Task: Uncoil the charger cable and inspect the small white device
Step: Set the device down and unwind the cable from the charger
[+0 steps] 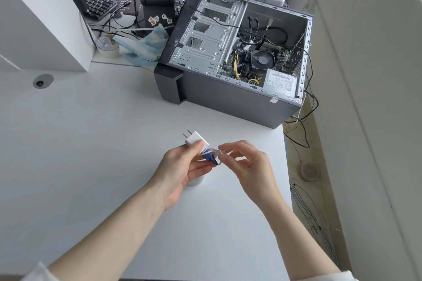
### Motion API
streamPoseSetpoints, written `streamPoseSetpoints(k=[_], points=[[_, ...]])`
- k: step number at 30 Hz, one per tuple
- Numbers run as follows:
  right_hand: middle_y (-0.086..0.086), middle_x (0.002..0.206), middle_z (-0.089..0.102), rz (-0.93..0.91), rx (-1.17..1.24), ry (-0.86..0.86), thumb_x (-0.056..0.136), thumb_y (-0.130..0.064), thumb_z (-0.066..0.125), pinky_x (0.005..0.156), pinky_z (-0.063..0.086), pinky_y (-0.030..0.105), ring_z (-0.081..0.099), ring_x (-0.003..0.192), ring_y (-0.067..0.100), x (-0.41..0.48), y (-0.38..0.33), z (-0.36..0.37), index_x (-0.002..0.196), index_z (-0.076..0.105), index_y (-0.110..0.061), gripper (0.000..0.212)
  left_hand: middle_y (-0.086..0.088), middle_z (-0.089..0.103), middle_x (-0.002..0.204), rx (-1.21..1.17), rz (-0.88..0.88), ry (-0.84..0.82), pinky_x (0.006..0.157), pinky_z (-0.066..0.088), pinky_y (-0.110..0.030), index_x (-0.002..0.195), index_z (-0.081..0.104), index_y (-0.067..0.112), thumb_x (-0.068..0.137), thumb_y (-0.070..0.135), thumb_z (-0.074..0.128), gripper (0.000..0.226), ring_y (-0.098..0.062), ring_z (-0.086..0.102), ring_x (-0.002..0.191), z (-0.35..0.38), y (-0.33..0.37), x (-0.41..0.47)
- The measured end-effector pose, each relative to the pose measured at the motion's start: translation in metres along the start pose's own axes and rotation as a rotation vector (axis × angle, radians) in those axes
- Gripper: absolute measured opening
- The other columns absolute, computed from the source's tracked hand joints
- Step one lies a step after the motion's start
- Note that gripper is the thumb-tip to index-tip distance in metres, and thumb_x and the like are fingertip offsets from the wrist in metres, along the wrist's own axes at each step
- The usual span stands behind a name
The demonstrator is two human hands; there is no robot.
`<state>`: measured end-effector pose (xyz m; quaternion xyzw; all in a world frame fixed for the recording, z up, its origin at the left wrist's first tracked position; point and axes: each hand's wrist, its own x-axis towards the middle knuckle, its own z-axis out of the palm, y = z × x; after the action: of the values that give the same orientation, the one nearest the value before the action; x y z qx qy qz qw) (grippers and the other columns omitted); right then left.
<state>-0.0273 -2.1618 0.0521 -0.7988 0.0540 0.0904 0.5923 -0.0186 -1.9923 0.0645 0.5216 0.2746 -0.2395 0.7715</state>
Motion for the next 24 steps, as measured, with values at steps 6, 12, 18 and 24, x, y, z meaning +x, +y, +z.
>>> streamPoseSetpoints(k=[6,12,18,24], points=[[-0.011,0.087,0.069,-0.08,-0.096,0.002,0.085,-0.018,0.079,0.063,0.043,0.014,0.062,0.074,0.009,0.0044,0.0019,-0.0009,0.085,0.078,-0.024,0.006,-0.016,0.078,0.096,0.007,-0.016,-0.009,0.074,0.059,-0.03,0.106,0.067,0.001,0.098,0.025,0.056,0.027,-0.028,0.076,0.087,0.0012,0.0026,0.0001],[-0.008,0.086,0.068,-0.113,-0.065,0.006,0.083,-0.018,0.081,0.061,0.041,0.017,0.059,0.071,0.013,0.0062,0.0038,-0.0014,0.078,0.076,-0.028,0.013,-0.022,0.075,0.107,-0.042,-0.084,-0.026,0.069,0.059,-0.028,0.12,0.062,-0.007,0.099,0.027,0.056,0.041,-0.028,0.076,0.088,-0.001,0.0041,0.0011],[-0.007,0.085,0.067,-0.096,-0.028,-0.008,0.084,-0.016,0.08,0.058,0.046,0.028,0.058,0.071,0.012,0.0075,0.0036,-0.0014,0.076,0.075,-0.025,0.013,-0.024,0.071,0.116,-0.107,-0.114,-0.073,0.077,0.061,-0.029,0.129,0.056,-0.01,0.099,0.026,0.053,0.046,-0.029,0.073,0.098,-0.0041,0.0062,0.0002],[-0.007,0.087,0.07,-0.068,-0.006,0.003,0.085,-0.018,0.079,0.057,0.048,0.03,0.058,0.071,0.012,0.0062,0.0009,0.0023,0.076,0.073,-0.031,0.016,-0.025,0.07,0.118,-0.11,-0.076,-0.078,0.083,0.06,-0.031,0.126,0.057,-0.005,0.1,0.023,0.054,0.038,-0.033,0.071,0.104,-0.0045,0.0088,-0.0003]])
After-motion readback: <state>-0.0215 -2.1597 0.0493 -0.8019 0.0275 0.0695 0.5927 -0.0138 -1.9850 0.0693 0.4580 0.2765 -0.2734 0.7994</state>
